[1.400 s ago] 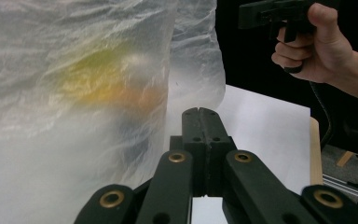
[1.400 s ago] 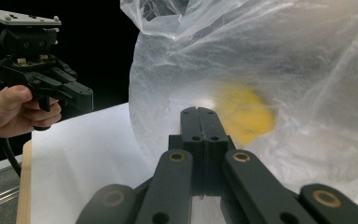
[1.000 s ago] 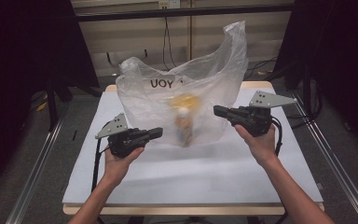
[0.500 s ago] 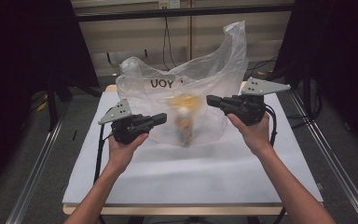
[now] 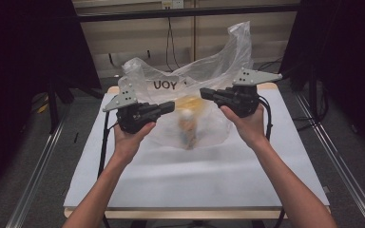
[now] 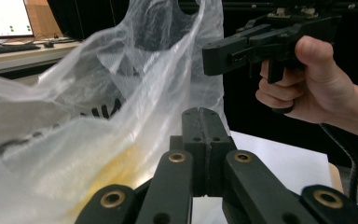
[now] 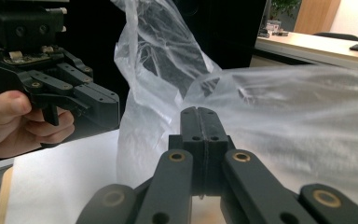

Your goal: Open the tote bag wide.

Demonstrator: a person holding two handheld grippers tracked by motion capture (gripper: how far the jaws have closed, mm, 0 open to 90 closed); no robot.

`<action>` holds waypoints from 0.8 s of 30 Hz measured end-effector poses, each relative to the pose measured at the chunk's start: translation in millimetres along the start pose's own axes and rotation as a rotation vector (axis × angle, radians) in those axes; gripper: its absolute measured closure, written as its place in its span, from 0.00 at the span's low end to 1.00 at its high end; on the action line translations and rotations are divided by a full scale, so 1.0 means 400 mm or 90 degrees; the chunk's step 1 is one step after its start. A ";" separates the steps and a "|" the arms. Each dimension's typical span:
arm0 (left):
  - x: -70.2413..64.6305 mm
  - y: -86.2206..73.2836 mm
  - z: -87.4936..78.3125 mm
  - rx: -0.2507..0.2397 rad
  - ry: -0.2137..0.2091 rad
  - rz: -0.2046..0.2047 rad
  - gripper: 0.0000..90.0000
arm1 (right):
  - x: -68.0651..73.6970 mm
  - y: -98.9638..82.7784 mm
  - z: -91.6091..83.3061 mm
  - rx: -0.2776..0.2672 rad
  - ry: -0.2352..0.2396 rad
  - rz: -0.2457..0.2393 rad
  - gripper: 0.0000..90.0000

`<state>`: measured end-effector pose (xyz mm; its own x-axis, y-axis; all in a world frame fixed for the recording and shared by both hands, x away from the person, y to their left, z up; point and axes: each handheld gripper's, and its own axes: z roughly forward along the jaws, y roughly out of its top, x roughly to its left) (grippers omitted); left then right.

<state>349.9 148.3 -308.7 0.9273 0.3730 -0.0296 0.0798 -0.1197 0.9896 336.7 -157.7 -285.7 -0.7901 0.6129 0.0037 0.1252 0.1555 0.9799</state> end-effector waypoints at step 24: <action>0.128 0.088 0.064 0.053 0.071 -0.018 1.00 | -0.072 0.104 0.088 0.055 -0.079 0.006 1.00</action>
<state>409.4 139.6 -279.1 0.8780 0.4772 -0.0362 0.1391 -0.1820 0.9734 385.7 -141.5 -252.0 -0.7091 0.7049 -0.0168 0.1884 0.2124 0.9588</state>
